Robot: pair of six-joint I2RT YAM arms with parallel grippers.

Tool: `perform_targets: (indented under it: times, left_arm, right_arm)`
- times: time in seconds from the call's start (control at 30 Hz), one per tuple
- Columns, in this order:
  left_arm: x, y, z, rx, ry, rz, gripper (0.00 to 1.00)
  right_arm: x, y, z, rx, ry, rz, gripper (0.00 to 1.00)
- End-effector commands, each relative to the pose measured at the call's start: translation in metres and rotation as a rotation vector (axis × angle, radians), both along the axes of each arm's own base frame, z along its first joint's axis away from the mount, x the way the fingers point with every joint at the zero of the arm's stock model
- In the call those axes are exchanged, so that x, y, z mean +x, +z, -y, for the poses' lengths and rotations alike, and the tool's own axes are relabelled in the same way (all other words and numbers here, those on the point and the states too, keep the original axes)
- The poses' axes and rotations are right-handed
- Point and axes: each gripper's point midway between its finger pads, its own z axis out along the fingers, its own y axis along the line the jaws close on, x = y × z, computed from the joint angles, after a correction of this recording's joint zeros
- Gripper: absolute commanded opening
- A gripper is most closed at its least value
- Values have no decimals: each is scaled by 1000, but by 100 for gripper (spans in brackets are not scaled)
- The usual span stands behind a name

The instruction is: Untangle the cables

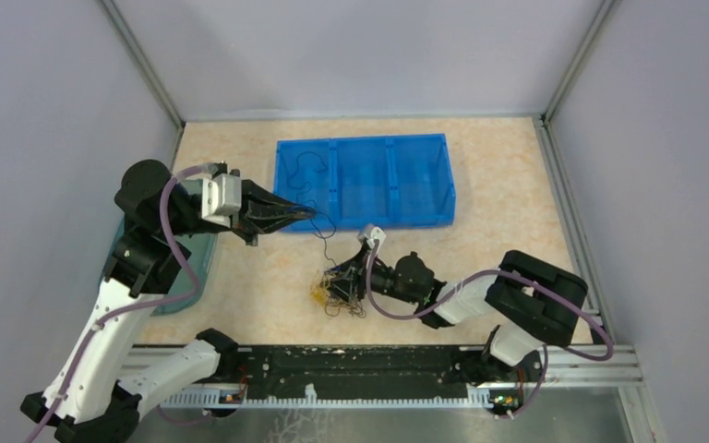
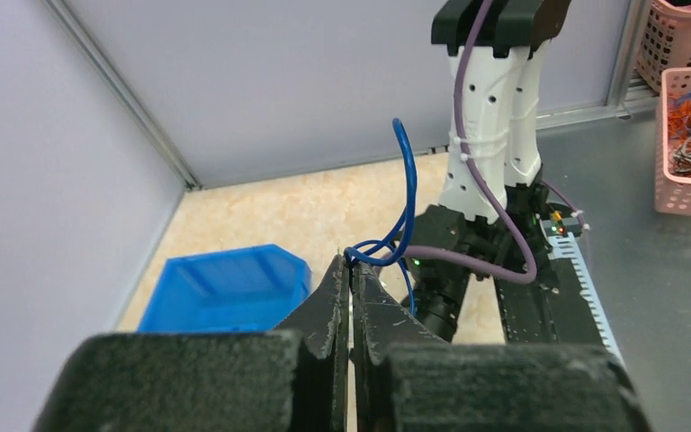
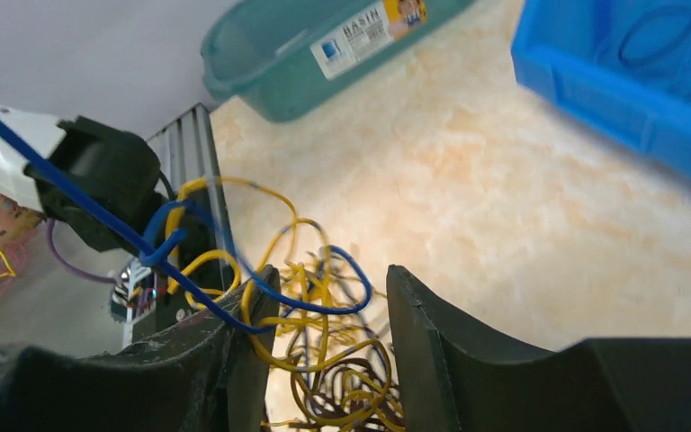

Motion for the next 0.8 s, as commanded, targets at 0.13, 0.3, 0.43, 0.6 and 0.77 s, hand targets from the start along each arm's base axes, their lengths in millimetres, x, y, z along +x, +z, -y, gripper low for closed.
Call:
perform_targets:
  times: [0.13, 0.3, 0.43, 0.6, 0.77]
  left_arm:
    - [-3, 62, -5, -99, 34, 224, 0]
    - [-2, 98, -13, -160, 90, 373, 0]
    - [0, 135, -24, -240, 180, 563, 0]
    - [-4, 184, -50, -401, 348, 847, 0]
    - [-12, 211, -61, -477, 399, 954, 0]
  right_arm:
    - [-4, -12, 20, 80, -61, -45, 49]
    - [-7, -24, 23, 72, -63, -79, 50]
    - [-9, -24, 24, 78, -60, -89, 52]
    - [-10, -30, 27, 63, -67, -100, 55]
    - [-11, -33, 32, 43, -76, -100, 55]
